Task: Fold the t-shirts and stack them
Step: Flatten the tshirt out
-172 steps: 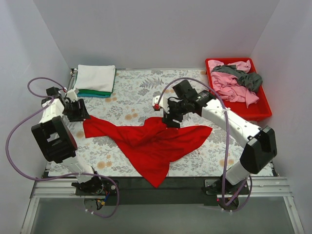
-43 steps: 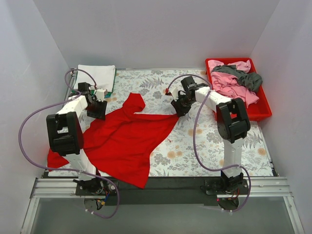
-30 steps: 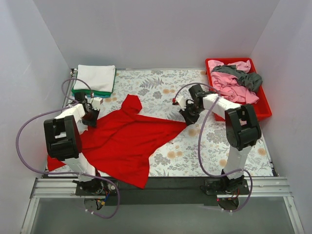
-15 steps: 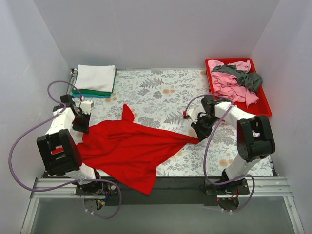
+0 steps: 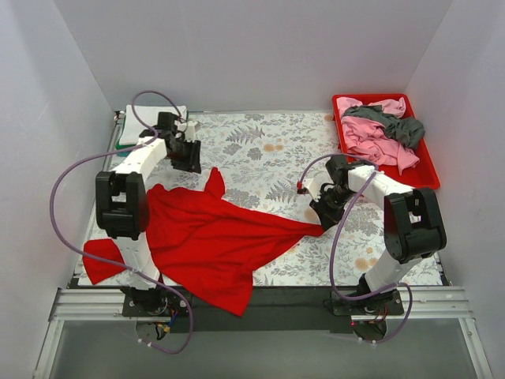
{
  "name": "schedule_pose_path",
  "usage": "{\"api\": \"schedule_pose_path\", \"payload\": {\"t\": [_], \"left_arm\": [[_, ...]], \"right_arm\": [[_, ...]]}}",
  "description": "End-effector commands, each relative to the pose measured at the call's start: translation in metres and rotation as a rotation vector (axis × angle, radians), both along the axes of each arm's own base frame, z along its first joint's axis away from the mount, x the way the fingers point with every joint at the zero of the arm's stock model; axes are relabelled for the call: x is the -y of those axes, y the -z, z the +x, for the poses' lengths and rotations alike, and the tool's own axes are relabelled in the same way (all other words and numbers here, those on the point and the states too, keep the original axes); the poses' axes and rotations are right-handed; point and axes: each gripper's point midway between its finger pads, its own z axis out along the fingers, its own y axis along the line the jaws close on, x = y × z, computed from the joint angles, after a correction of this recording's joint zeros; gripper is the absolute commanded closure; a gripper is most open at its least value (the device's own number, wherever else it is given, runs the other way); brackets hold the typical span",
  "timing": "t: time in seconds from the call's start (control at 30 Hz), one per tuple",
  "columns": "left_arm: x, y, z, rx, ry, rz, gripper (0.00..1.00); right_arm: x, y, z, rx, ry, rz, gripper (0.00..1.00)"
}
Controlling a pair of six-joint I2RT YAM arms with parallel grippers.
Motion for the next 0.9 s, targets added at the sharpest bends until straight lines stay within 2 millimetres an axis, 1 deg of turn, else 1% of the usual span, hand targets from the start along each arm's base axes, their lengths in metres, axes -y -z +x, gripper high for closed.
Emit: {"api": "schedule_pose_path", "payload": {"t": [0.0,0.03,0.07,0.1,0.13,0.17,0.23,0.27,0.3,0.33,0.47,0.5,0.53,0.6,0.63,0.7,0.73,0.77,0.8,0.83,0.87], "left_arm": [[0.032,-0.018,0.024,0.075,-0.057,0.007,0.62],[0.037,-0.011,0.024,0.063,-0.052,0.013,0.62],[0.038,0.000,0.026,0.044,-0.071,0.030,0.60],[0.046,0.003,0.029,0.047,-0.063,0.036,0.57],[0.047,0.008,0.031,0.041,-0.065,0.048,0.53],[0.050,0.019,0.032,0.023,-0.064,0.067,0.52],[0.056,0.022,0.035,0.024,-0.059,0.068,0.52],[0.062,0.028,0.035,0.013,-0.048,0.066,0.52],[0.064,0.032,0.034,0.004,-0.044,0.069,0.52],[0.066,0.032,0.036,0.007,-0.043,0.070,0.52],[0.066,0.038,0.045,0.013,-0.067,0.092,0.57],[0.060,0.043,0.047,0.012,-0.084,0.121,0.60],[0.058,0.043,0.049,0.016,-0.104,0.130,0.69],[0.047,0.040,0.054,0.038,-0.140,0.159,0.78],[0.043,0.032,0.055,0.055,-0.156,0.161,0.80],[0.033,0.028,0.053,0.068,-0.181,0.168,0.80],[0.030,0.015,0.054,0.098,-0.186,0.162,0.80],[0.027,0.013,0.052,0.105,-0.175,0.163,0.88],[0.023,0.013,0.048,0.107,-0.178,0.165,1.00],[0.023,0.009,0.046,0.117,-0.171,0.160,1.00],[0.029,-0.005,0.043,0.143,-0.136,0.124,1.00]], "right_arm": [[-0.006,-0.017,0.007,0.035,0.004,0.036,0.99],[-0.005,-0.016,0.007,0.033,0.007,0.034,0.99],[-0.005,-0.015,0.007,0.030,0.007,0.032,0.99],[-0.005,-0.015,0.007,0.028,0.010,0.034,0.99],[-0.006,-0.015,0.006,0.027,0.008,0.036,0.99],[-0.006,-0.015,0.006,0.028,0.008,0.038,0.99],[-0.006,-0.015,0.005,0.028,0.005,0.038,0.99],[-0.005,-0.015,0.005,0.028,0.007,0.036,0.99],[-0.005,-0.014,0.005,0.028,0.004,0.034,0.99],[-0.005,-0.014,0.005,0.028,0.004,0.034,0.99],[-0.005,-0.013,0.006,0.026,0.005,0.034,0.99],[-0.005,-0.013,0.005,0.025,0.004,0.032,0.99],[-0.005,-0.013,0.006,0.027,0.004,0.032,0.99],[-0.005,-0.014,0.006,0.029,0.004,0.030,0.99],[-0.004,-0.014,0.006,0.029,0.005,0.031,0.99],[-0.005,-0.015,0.006,0.031,0.002,0.035,0.99],[-0.006,-0.015,0.007,0.031,0.004,0.038,0.99],[-0.006,-0.014,0.007,0.027,0.003,0.039,0.99],[-0.007,-0.015,0.008,0.029,0.004,0.046,0.99],[-0.008,-0.015,0.008,0.025,0.004,0.048,0.99],[-0.009,-0.013,0.007,0.018,0.003,0.051,0.99]]}}
